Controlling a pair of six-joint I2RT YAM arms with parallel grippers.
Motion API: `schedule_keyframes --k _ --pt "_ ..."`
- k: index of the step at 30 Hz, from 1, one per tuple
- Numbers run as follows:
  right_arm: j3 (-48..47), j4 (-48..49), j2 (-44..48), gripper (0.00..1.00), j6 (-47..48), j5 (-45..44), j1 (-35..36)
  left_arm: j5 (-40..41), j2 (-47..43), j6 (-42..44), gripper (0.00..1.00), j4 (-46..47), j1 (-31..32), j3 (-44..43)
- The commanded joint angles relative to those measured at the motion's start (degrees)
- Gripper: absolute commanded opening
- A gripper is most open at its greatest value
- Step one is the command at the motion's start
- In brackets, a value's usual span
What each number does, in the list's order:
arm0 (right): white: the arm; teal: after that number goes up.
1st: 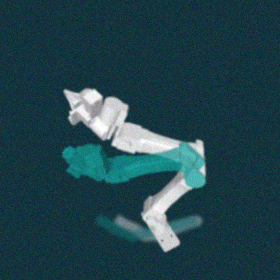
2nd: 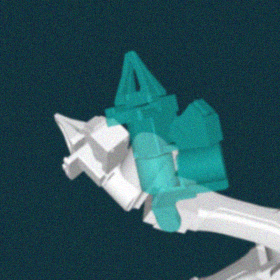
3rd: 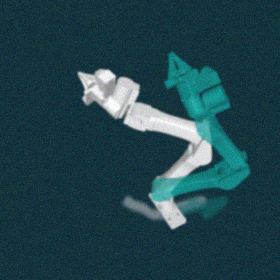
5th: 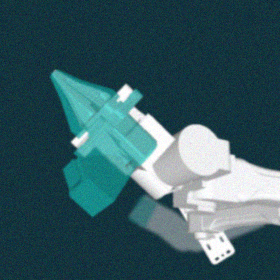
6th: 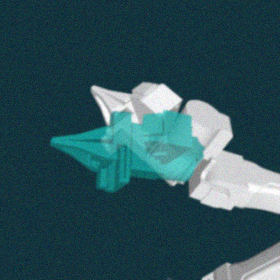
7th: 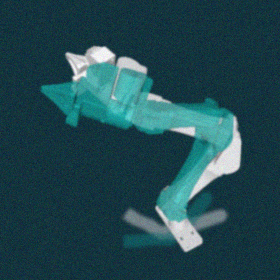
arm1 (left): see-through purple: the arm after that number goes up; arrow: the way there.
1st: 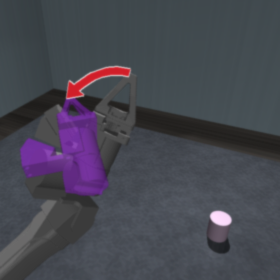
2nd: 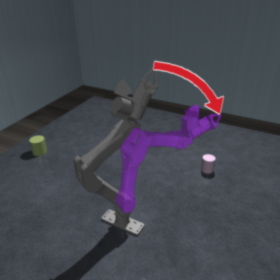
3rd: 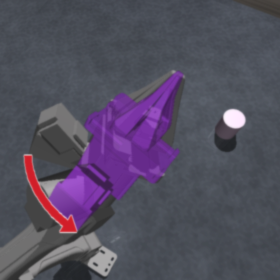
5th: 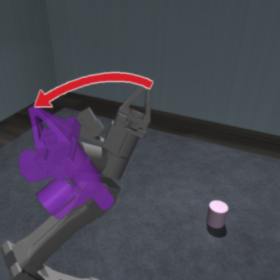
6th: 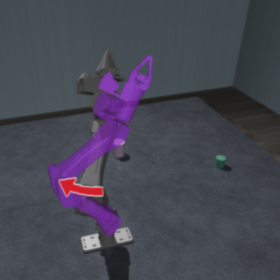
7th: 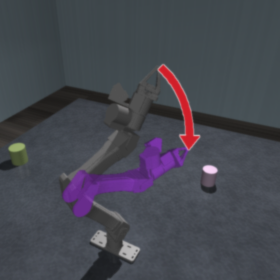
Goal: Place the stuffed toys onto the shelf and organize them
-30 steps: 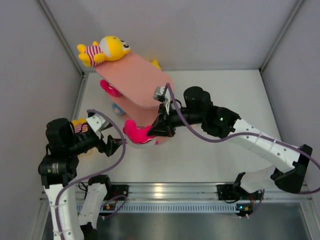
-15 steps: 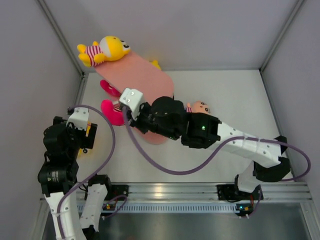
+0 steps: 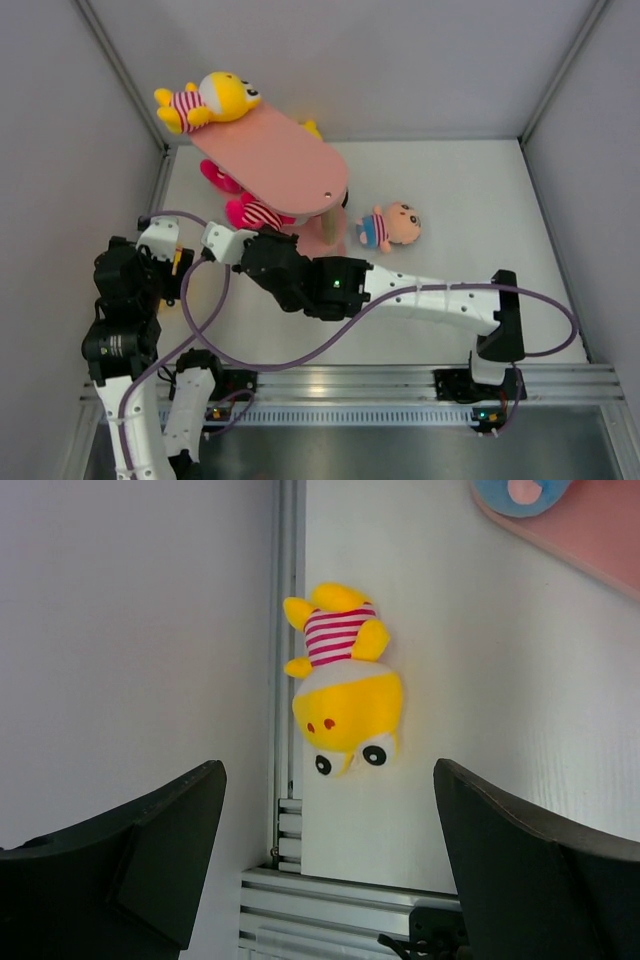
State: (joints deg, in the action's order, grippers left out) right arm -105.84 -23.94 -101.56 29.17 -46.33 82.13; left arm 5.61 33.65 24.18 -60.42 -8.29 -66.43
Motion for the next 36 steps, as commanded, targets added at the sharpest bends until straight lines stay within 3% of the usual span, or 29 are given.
schedule_keyframes --k 1,20,36 --pt "0.6 3.8 -3.8 0.00 3.7 -6.8 -0.1 -0.9 -0.3 0.3 0.91 3.2 -0.4 -0.2" --pt "-0.3 6.3 -13.7 0.00 4.2 2.0 -10.4 -3.1 -1.1 0.5 0.91 3.1 -0.3 0.8" --pt "-1.0 7.5 -16.2 0.01 4.6 2.6 -12.3 -3.5 -1.0 0.9 0.91 3.2 -0.5 1.7"
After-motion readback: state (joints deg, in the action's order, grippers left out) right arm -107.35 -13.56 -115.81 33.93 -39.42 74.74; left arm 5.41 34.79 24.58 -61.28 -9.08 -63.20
